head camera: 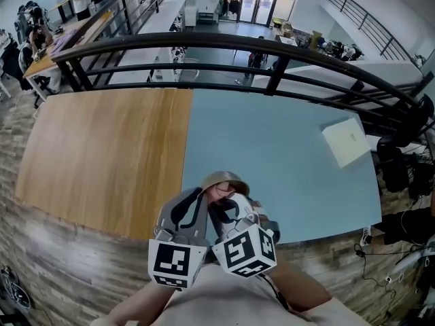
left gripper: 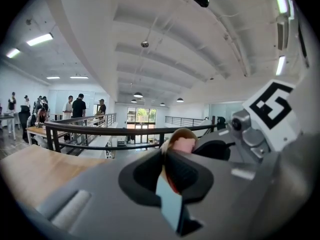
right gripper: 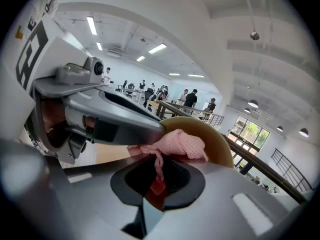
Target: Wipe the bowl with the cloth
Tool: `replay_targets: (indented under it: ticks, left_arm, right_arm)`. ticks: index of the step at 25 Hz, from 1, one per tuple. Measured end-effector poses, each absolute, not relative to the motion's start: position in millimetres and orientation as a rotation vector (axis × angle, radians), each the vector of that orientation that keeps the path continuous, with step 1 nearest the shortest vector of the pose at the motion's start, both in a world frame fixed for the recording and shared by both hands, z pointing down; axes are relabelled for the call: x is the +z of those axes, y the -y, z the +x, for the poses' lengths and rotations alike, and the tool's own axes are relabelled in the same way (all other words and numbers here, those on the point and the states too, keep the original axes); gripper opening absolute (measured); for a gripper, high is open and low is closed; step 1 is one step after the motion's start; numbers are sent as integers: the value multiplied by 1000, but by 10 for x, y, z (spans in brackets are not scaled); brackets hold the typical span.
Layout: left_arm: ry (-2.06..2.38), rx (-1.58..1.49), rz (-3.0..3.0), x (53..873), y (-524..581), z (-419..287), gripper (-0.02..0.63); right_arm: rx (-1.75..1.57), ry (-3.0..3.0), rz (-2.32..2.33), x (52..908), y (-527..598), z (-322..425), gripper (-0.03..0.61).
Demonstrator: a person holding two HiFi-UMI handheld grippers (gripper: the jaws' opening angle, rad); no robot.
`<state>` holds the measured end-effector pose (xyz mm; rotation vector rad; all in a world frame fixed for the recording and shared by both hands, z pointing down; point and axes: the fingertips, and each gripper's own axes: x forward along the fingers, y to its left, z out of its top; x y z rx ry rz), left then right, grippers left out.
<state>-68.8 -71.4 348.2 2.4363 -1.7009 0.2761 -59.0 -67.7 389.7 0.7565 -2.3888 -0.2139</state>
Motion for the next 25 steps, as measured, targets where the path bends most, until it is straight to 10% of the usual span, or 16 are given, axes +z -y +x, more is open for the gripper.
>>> replay_targets:
  ticks: [25]
  left_arm:
    - [1690,256,2448,3414,870,-756,28]
  right_arm:
    - [-293,2254,969,3918,936,-89,25]
